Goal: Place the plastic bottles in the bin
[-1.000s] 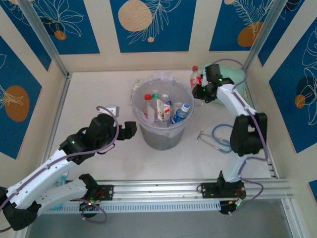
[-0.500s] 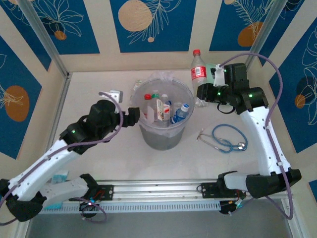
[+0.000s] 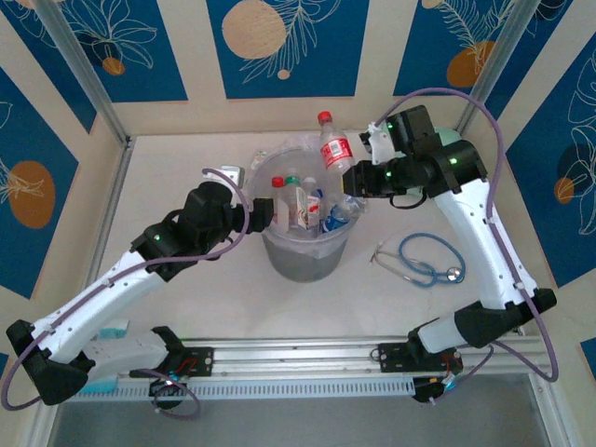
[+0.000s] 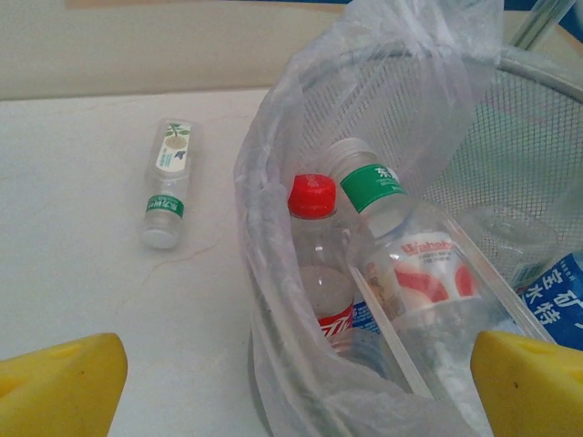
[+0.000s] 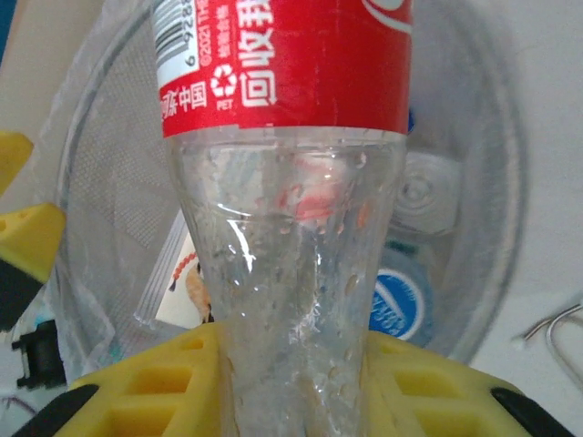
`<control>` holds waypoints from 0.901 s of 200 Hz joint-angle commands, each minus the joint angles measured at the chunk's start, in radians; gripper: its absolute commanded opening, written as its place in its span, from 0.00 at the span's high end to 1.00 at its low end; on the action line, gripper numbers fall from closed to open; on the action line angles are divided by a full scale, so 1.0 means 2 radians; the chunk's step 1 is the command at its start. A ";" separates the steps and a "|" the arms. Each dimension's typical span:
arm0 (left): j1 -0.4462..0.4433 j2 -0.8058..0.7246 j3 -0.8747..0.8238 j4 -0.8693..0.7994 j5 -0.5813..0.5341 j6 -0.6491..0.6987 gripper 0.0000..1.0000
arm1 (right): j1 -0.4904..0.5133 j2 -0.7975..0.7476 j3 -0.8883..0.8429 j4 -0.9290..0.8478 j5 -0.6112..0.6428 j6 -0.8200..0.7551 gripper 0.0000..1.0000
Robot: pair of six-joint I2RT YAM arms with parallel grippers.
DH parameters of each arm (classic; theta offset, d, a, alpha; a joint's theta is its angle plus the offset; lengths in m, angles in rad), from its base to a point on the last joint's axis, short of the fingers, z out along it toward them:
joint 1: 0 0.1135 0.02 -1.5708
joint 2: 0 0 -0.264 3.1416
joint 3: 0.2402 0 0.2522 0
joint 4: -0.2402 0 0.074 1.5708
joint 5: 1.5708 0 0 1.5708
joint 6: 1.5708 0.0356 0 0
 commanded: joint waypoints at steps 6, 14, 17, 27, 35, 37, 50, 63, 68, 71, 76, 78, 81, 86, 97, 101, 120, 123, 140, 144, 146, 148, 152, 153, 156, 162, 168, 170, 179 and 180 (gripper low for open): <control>0.003 0.002 -0.003 0.021 0.011 0.006 0.04 | 0.029 0.028 0.001 -0.041 -0.031 0.017 0.77; 0.003 0.003 -0.001 0.020 0.012 0.006 0.04 | 0.039 0.035 0.001 -0.040 -0.034 0.020 0.76; 0.003 0.004 -0.001 0.019 0.012 0.006 0.04 | 0.042 0.037 0.003 -0.039 -0.034 0.020 0.76; 0.003 0.004 0.001 0.018 0.012 0.007 0.04 | 0.052 0.044 0.004 -0.038 -0.028 0.025 0.74; 0.003 0.004 0.000 0.017 0.011 0.007 0.04 | 0.058 0.047 0.004 -0.038 -0.025 0.027 0.71; 0.003 0.003 -0.001 0.018 0.011 0.007 0.04 | 0.059 0.047 0.004 -0.038 -0.024 0.027 0.70; 0.003 0.002 -0.002 0.019 0.011 0.006 0.04 | 0.061 0.048 -0.001 -0.038 -0.021 0.027 0.60; 0.003 0.002 -0.005 0.022 0.011 0.006 0.04 | 0.063 0.045 -0.008 -0.033 -0.019 0.024 0.41; 0.003 0.003 -0.005 0.023 0.012 0.006 0.04 | 0.064 0.044 -0.007 -0.034 -0.019 0.021 0.36; 0.003 0.004 -0.005 0.023 0.012 0.006 0.04 | 0.064 0.044 -0.006 -0.036 -0.019 0.019 0.33; 0.003 0.005 -0.004 0.023 0.012 0.006 0.04 | 0.064 0.044 0.000 -0.039 -0.016 0.016 0.28; 0.003 0.006 -0.003 0.023 0.013 0.006 0.04 | 0.064 0.044 0.001 -0.040 -0.015 0.014 0.26; 0.003 0.007 -0.003 0.023 0.013 0.007 0.04 | 0.064 0.044 0.006 -0.042 -0.013 0.013 0.23; 0.003 0.007 -0.003 0.021 0.013 0.007 0.04 | 0.064 0.044 0.014 -0.045 -0.008 0.010 0.19; 0.003 0.010 0.000 0.021 0.014 0.009 0.04 | 0.062 0.045 0.037 -0.053 0.002 0.001 0.14; 0.003 0.010 0.000 0.021 0.014 0.009 0.04 | 0.062 0.047 0.046 -0.055 0.006 -0.002 0.13; 0.003 0.011 0.002 0.022 0.013 0.010 0.04 | 0.062 0.054 0.073 -0.046 0.028 -0.013 0.14; 0.003 0.011 0.002 0.023 0.013 0.010 0.04 | 0.063 0.055 0.075 -0.042 0.031 -0.015 0.14; 0.003 0.013 0.002 0.025 0.014 0.009 0.04 | 0.066 0.067 0.071 -0.010 0.041 -0.025 0.23; 0.003 0.013 0.002 0.025 0.015 0.007 0.04 | 0.067 0.072 0.070 -0.005 0.044 -0.026 0.27; 0.003 0.013 0.002 0.025 0.015 0.008 0.04 | 0.067 0.074 0.070 -0.002 0.046 -0.027 0.28; 0.003 0.014 0.002 0.024 0.015 0.007 0.04 | 0.068 0.077 0.070 0.001 0.048 -0.029 0.29; 0.003 0.014 0.002 0.024 0.015 0.007 0.04 | 0.070 0.081 0.068 0.006 0.054 -0.031 0.32; 0.003 0.014 0.002 0.024 0.015 0.007 0.04 | 0.070 0.082 0.068 0.008 0.055 -0.031 0.33; 0.003 0.015 0.002 0.023 0.015 0.007 0.04 | 0.072 0.085 0.066 0.012 0.062 -0.032 0.35; 0.003 0.016 0.002 0.022 0.015 0.007 0.04 | 0.075 0.089 0.061 0.023 0.074 -0.035 0.38; 0.003 0.016 0.002 0.022 0.014 0.006 0.04 | 0.079 0.093 0.054 0.035 0.083 -0.037 0.41; 0.003 0.017 0.002 0.021 0.014 0.006 0.04 | 0.080 0.093 0.052 0.039 0.086 -0.038 0.42; 0.003 0.018 0.002 0.020 0.015 0.006 0.04 | 0.083 0.096 0.040 0.059 0.095 -0.040 0.46; 0.003 0.018 0.002 0.020 0.014 0.006 0.04 | 0.083 0.096 0.039 0.061 0.096 -0.040 0.47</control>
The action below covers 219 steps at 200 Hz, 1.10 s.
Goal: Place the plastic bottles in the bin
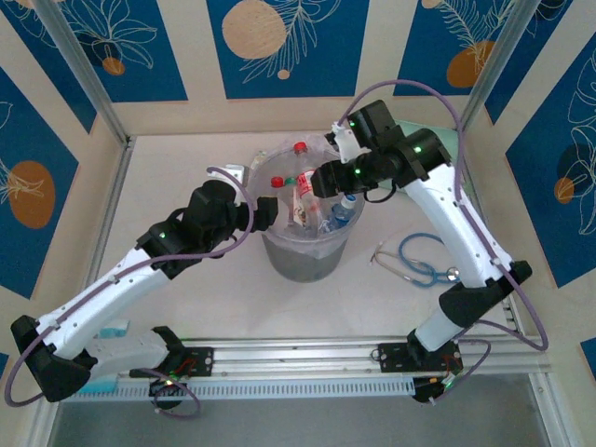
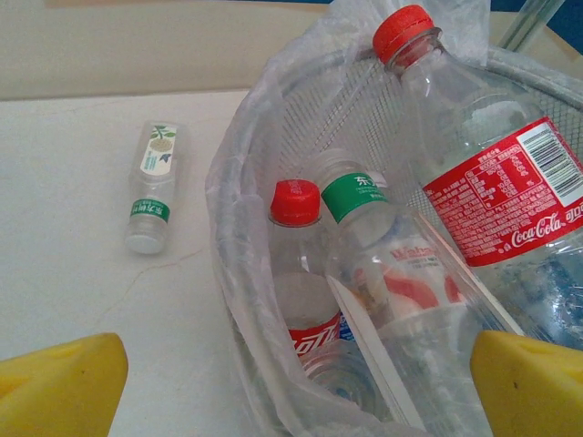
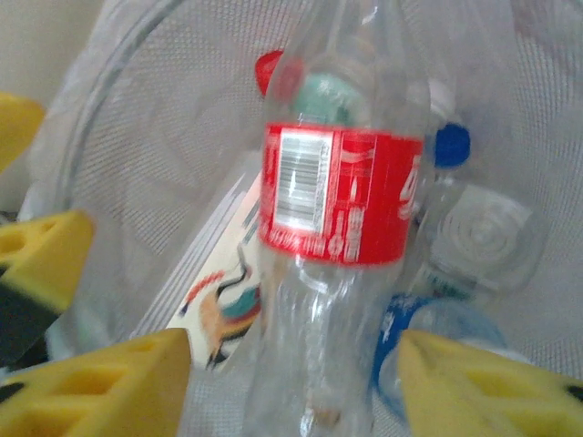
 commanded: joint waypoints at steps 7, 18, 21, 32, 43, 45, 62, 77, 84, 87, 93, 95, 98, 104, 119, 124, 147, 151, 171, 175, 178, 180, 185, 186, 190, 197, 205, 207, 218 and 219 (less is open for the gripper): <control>0.003 0.006 0.004 0.004 0.006 0.007 0.04 | 0.014 0.020 -0.033 0.065 0.046 -0.014 0.50; 0.003 0.009 0.004 0.003 0.006 0.007 0.04 | 0.017 0.019 -0.048 0.083 0.059 -0.016 0.52; 0.003 0.009 0.005 0.003 0.006 0.007 0.04 | 0.018 0.018 -0.052 0.087 0.063 -0.016 0.53; 0.003 0.010 0.007 0.002 0.008 0.008 0.04 | 0.021 0.016 -0.065 0.094 0.074 -0.016 0.59; 0.003 0.010 0.008 0.003 0.008 0.007 0.04 | 0.021 0.010 -0.080 0.099 0.071 -0.014 0.64; 0.003 0.010 0.008 0.003 0.009 0.007 0.04 | 0.022 0.009 -0.083 0.100 0.070 -0.013 0.65; 0.003 0.011 0.006 0.009 0.009 0.008 0.04 | 0.022 -0.002 -0.116 0.110 0.053 -0.004 0.66; 0.003 0.015 0.006 0.015 0.011 0.007 0.04 | 0.022 -0.012 -0.148 0.121 0.045 0.008 0.67; 0.003 0.017 0.007 0.018 0.012 0.007 0.04 | 0.021 -0.017 -0.159 0.125 0.040 0.012 0.67; 0.003 0.018 0.007 0.018 0.013 0.007 0.04 | 0.021 -0.018 -0.163 0.126 0.039 0.014 0.67; 0.003 0.019 0.011 0.019 0.016 0.008 0.04 | 0.020 -0.021 -0.166 0.126 0.036 0.015 0.67; 0.003 0.020 0.013 0.018 0.017 0.009 0.04 | 0.020 -0.022 -0.166 0.126 0.036 0.016 0.67; 0.003 0.020 0.014 0.018 0.019 0.010 0.04 | 0.019 -0.024 -0.166 0.126 0.035 0.016 0.67; 0.003 0.020 0.019 0.019 0.023 0.013 0.04 | 0.018 -0.028 -0.163 0.126 0.035 0.017 0.67; 0.004 0.016 0.032 0.021 0.036 0.023 0.04 | 0.012 -0.042 -0.152 0.131 0.032 0.017 0.65; 0.006 0.014 0.038 0.021 0.042 0.026 0.03 | 0.010 -0.047 -0.150 0.135 0.029 0.018 0.63; 0.013 -0.001 0.061 0.021 0.061 0.037 0.02 | -0.005 -0.072 -0.150 0.165 0.009 0.029 0.52; 0.016 -0.004 0.065 0.020 0.063 0.040 0.02 | -0.009 -0.076 -0.151 0.171 0.004 0.032 0.51; 0.029 -0.012 0.086 0.006 0.071 0.050 0.01 | -0.025 -0.093 -0.155 0.187 -0.012 0.045 0.44; 0.033 -0.012 0.091 0.001 0.071 0.052 0.01 | -0.030 -0.097 -0.155 0.187 -0.013 0.048 0.43; 0.036 -0.013 0.093 -0.002 0.071 0.054 0.01 | -0.033 -0.100 -0.155 0.187 -0.014 0.049 0.42; 0.039 -0.013 0.096 -0.005 0.071 0.054 0.01 | -0.036 -0.102 -0.156 0.186 -0.015 0.050 0.42; 0.046 -0.013 0.099 -0.010 0.072 0.057 0.01 | -0.042 -0.107 -0.157 0.186 -0.017 0.051 0.40; 0.047 -0.013 0.099 -0.011 0.073 0.057 0.01 | -0.043 -0.108 -0.157 0.186 -0.018 0.051 0.40; 0.054 -0.013 0.101 -0.013 0.076 0.058 0.00 | -0.048 -0.113 -0.158 0.184 -0.020 0.051 0.39; 0.069 -0.012 0.102 -0.016 0.085 0.058 0.00 | -0.057 -0.122 -0.161 0.184 -0.025 0.052 0.38; 0.090 -0.010 0.101 -0.018 0.099 0.056 0.00 | -0.069 -0.135 -0.167 0.183 -0.028 0.053 0.37; 0.096 -0.009 0.100 -0.018 0.103 0.056 0.00 | -0.072 -0.138 -0.168 0.183 -0.029 0.053 0.37; 0.131 0.000 0.096 -0.015 0.131 0.053 0.01 | -0.089 -0.157 -0.181 0.184 -0.034 0.056 0.36; 0.135 0.002 0.095 -0.015 0.133 0.052 0.01 | -0.091 -0.159 -0.182 0.184 -0.035 0.056 0.36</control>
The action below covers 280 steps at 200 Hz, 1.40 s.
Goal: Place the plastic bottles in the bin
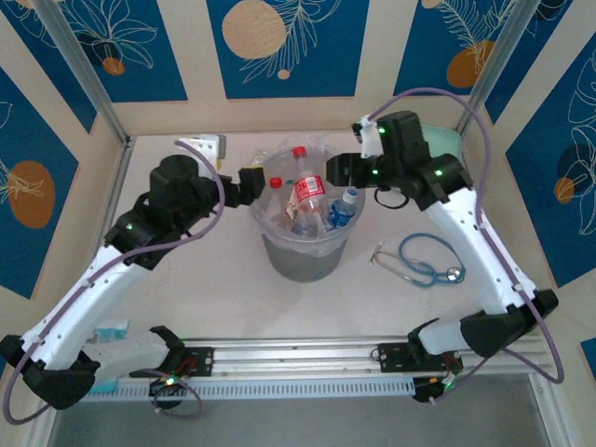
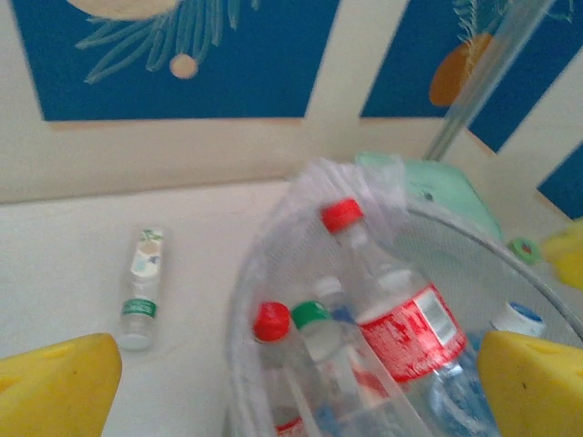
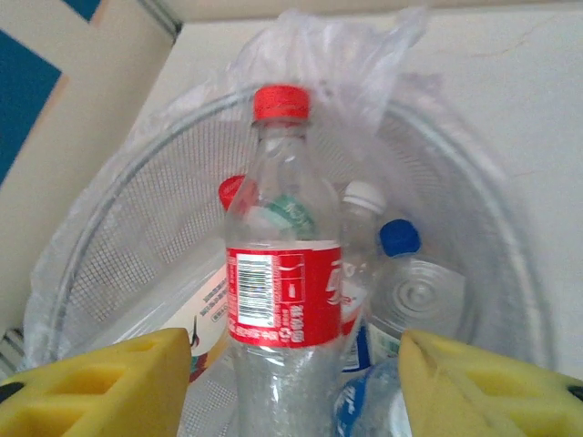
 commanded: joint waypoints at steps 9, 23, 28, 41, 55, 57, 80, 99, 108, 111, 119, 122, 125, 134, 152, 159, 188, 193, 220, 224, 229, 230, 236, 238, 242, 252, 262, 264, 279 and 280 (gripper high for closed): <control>0.088 0.026 -0.005 -0.008 0.079 0.003 0.01 | -0.042 -0.054 -0.032 0.003 -0.033 0.015 0.35; 0.134 0.062 -0.015 0.009 0.119 -0.014 0.02 | -0.066 -0.073 -0.050 0.004 -0.045 0.018 0.35; 0.147 0.077 -0.017 0.016 0.134 -0.019 0.02 | -0.075 -0.079 -0.055 0.003 -0.049 0.020 0.34; 0.167 0.121 -0.018 0.034 0.158 -0.026 0.02 | -0.095 -0.093 -0.066 -0.003 -0.061 0.021 0.34; 0.179 0.172 -0.013 0.050 0.171 -0.029 0.01 | -0.113 -0.104 -0.075 -0.014 -0.069 0.018 0.33; 0.181 0.179 -0.012 0.051 0.171 -0.029 0.01 | -0.116 -0.106 -0.076 -0.016 -0.071 0.017 0.33; 0.193 0.263 -0.002 0.076 0.176 -0.035 0.01 | -0.145 -0.129 -0.090 -0.037 -0.082 0.009 0.33; 0.202 0.332 0.009 0.098 0.176 -0.034 0.01 | -0.170 -0.145 -0.104 -0.044 -0.097 0.004 0.33; 0.202 0.361 0.017 0.104 0.178 -0.032 0.01 | -0.180 -0.151 -0.108 -0.048 -0.104 0.002 0.33; 0.202 0.370 0.020 0.106 0.179 -0.032 0.01 | -0.183 -0.152 -0.110 -0.049 -0.106 0.001 0.33; 0.202 0.391 0.026 0.111 0.189 -0.035 0.01 | -0.190 -0.154 -0.112 -0.053 -0.109 0.000 0.33; 0.202 0.398 0.028 0.113 0.192 -0.036 0.01 | -0.193 -0.155 -0.113 -0.053 -0.111 -0.001 0.33; 0.202 0.403 0.030 0.115 0.194 -0.037 0.01 | -0.195 -0.156 -0.113 -0.054 -0.112 -0.002 0.33; 0.201 0.420 0.031 0.124 0.196 -0.041 0.01 | -0.200 -0.158 -0.116 -0.054 -0.115 -0.002 0.33; 0.201 0.446 0.035 0.134 0.191 -0.042 0.02 | -0.206 -0.157 -0.118 -0.052 -0.120 -0.002 0.33; 0.201 0.454 0.039 0.134 0.188 -0.039 0.02 | -0.207 -0.156 -0.117 -0.052 -0.122 -0.004 0.33; 0.201 0.496 0.064 0.130 0.175 -0.030 0.08 | -0.212 -0.153 -0.114 -0.056 -0.122 -0.007 0.33; 0.200 0.503 0.071 0.128 0.177 -0.029 0.09 | -0.213 -0.154 -0.114 -0.057 -0.123 -0.007 0.33; 0.195 0.529 0.098 0.120 0.182 -0.014 0.17 | -0.217 -0.164 -0.116 -0.065 -0.118 -0.011 0.33; 0.194 0.530 0.099 0.120 0.183 -0.014 0.18 | -0.218 -0.165 -0.116 -0.066 -0.117 -0.011 0.33; 0.194 0.531 0.099 0.121 0.183 -0.015 0.21 | -0.219 -0.166 -0.117 -0.067 -0.117 -0.010 0.33; 0.194 0.531 0.099 0.121 0.183 -0.015 0.21 | -0.219 -0.166 -0.118 -0.067 -0.117 -0.011 0.33; 0.194 0.530 0.096 0.124 0.184 -0.016 0.25 | -0.220 -0.167 -0.118 -0.067 -0.117 -0.011 0.33; 0.194 0.530 0.095 0.124 0.184 -0.016 0.26 | -0.221 -0.167 -0.119 -0.067 -0.118 -0.010 0.33; 0.194 0.529 0.093 0.128 0.184 -0.017 0.29 | -0.221 -0.167 -0.120 -0.067 -0.118 -0.010 0.33; 0.194 0.527 0.087 0.133 0.183 -0.019 0.35 | -0.222 -0.167 -0.120 -0.067 -0.121 -0.009 0.33; 0.194 0.525 0.084 0.134 0.181 -0.020 0.41 | -0.223 -0.168 -0.121 -0.066 -0.122 -0.009 0.33; 0.194 0.524 0.084 0.135 0.180 -0.021 0.42 | -0.223 -0.168 -0.120 -0.066 -0.122 -0.008 0.33; 0.194 0.515 0.077 0.137 0.176 -0.022 0.51 | -0.224 -0.169 -0.119 -0.066 -0.122 -0.010 0.33; 0.194 0.514 0.076 0.137 0.176 -0.022 0.51 | -0.224 -0.169 -0.119 -0.066 -0.121 -0.010 0.33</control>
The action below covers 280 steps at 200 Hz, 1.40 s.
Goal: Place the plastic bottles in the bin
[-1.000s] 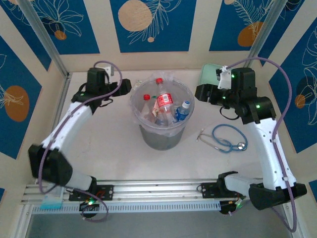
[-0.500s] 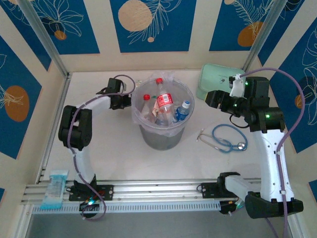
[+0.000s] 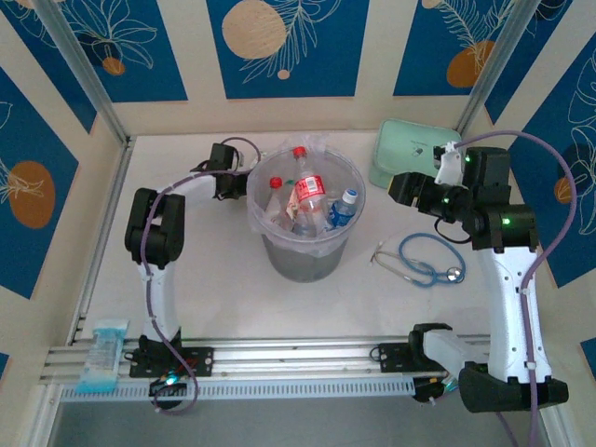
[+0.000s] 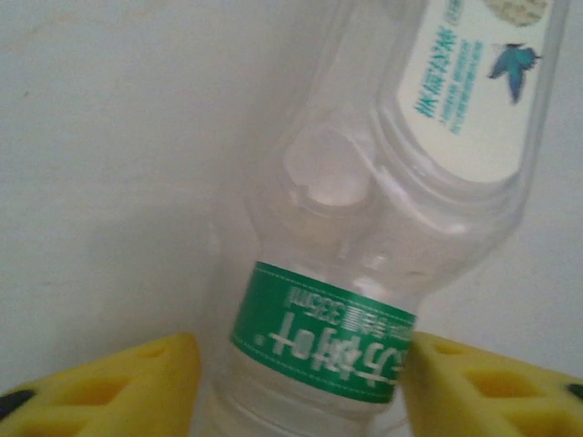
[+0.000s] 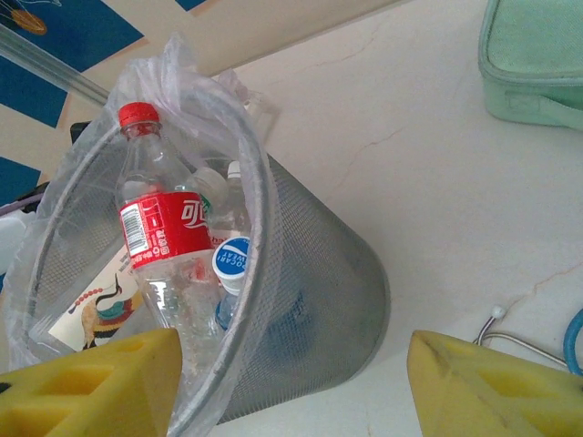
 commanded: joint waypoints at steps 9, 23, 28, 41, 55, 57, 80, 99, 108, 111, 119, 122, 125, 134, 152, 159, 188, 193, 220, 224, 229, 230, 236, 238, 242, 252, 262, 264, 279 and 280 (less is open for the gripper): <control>-0.001 -0.022 -0.014 0.016 -0.005 -0.002 0.55 | -0.004 -0.009 -0.004 -0.011 -0.012 -0.009 0.33; 0.000 -0.045 -0.028 0.021 -0.010 -0.003 0.61 | -0.005 -0.012 -0.004 -0.011 -0.011 -0.011 0.33; 0.000 -0.055 -0.034 0.023 -0.013 -0.003 0.63 | -0.006 -0.012 -0.003 -0.011 -0.011 -0.011 0.33; 0.000 -0.086 -0.052 0.026 -0.023 0.000 0.66 | -0.008 -0.016 -0.003 -0.012 -0.011 -0.011 0.33; 0.000 -0.127 -0.075 0.030 -0.036 0.006 0.67 | -0.010 -0.020 -0.005 -0.009 -0.011 -0.011 0.33; 0.001 -0.133 -0.079 0.030 -0.038 0.007 0.68 | -0.011 -0.020 -0.005 -0.008 -0.012 -0.010 0.33; 0.003 -0.213 -0.123 0.025 -0.068 0.018 0.72 | -0.012 -0.021 -0.006 0.005 -0.023 -0.005 0.33; 0.004 -0.291 -0.162 0.018 -0.092 0.022 0.76 | -0.011 -0.019 -0.006 0.030 -0.048 0.004 0.33; 0.004 -0.330 -0.182 0.015 -0.100 0.021 0.78 | -0.010 -0.018 -0.005 0.044 -0.062 0.010 0.33; 0.004 -0.345 -0.187 0.013 -0.102 0.020 0.78 | -0.009 -0.017 -0.004 0.050 -0.068 0.013 0.33; 0.004 -0.382 -0.203 0.009 -0.106 0.017 0.80 | -0.007 -0.016 -0.003 0.065 -0.082 0.019 0.34; 0.004 -0.393 -0.207 0.006 -0.107 0.014 0.80 | -0.006 -0.015 -0.002 0.071 -0.088 0.022 0.33; 0.004 -0.409 -0.213 0.003 -0.106 0.013 0.81 | -0.004 -0.014 -0.002 0.077 -0.093 0.024 0.34; 0.004 -0.449 -0.228 -0.005 -0.098 0.007 0.82 | 0.004 -0.010 0.000 0.098 -0.106 0.034 0.33; 0.002 -0.528 -0.260 -0.016 -0.072 -0.012 0.84 | 0.036 0.004 0.008 0.137 -0.119 0.054 0.34; 0.000 -0.557 -0.273 -0.018 -0.058 -0.020 0.84 | 0.056 0.012 0.013 0.149 -0.116 0.059 0.34; -0.007 -0.656 -0.306 -0.037 -0.017 -0.047 0.86 | 0.158 0.057 0.050 0.183 -0.069 0.055 0.33; -0.009 -0.670 -0.308 -0.042 -0.011 -0.050 0.87 | 0.172 0.066 0.059 0.186 -0.064 0.054 0.33; -0.024 -0.719 -0.324 -0.023 0.051 -0.084 0.89 | 0.237 0.113 0.101 0.213 -0.067 0.055 0.12; -0.028 -0.722 -0.326 -0.020 0.060 -0.088 0.89 | 0.244 0.120 0.110 0.215 -0.070 0.055 0.08; -0.035 -0.723 -0.326 -0.018 0.070 -0.091 0.88 | 0.257 0.132 0.121 0.214 -0.072 0.052 0.05; -0.036 -0.723 -0.326 -0.018 0.072 -0.091 0.89 | 0.259 0.134 0.124 0.213 -0.072 0.051 0.04; -0.045 -0.725 -0.327 -0.018 0.081 -0.093 0.88 | 0.273 0.148 0.137 0.210 -0.071 0.046 0.01; -0.049 -0.725 -0.327 -0.018 0.084 -0.094 0.88 | 0.277 0.152 0.143 0.209 -0.071 0.045 0.00; -0.058 -0.726 -0.328 -0.019 0.088 -0.093 0.88 | 0.285 0.161 0.153 0.204 -0.068 0.040 0.01; -0.082 -0.728 -0.327 -0.023 0.090 -0.086 0.89 | 0.306 0.184 0.179 0.190 -0.061 0.027 0.01; -0.109 -0.731 -0.326 -0.028 0.082 -0.074 0.88 | 0.322 0.205 0.205 0.175 -0.053 0.014 0.01; -0.114 -0.731 -0.326 -0.030 0.080 -0.072 0.89 | 0.324 0.210 0.210 0.172 -0.053 0.011 0.01; -0.144 -0.731 -0.324 -0.034 0.074 -0.059 0.88 | 0.339 0.239 0.242 0.154 -0.048 0.000 0.01; -0.146 -0.731 -0.324 -0.034 0.073 -0.058 0.89 | 0.340 0.240 0.244 0.153 -0.048 -0.001 0.01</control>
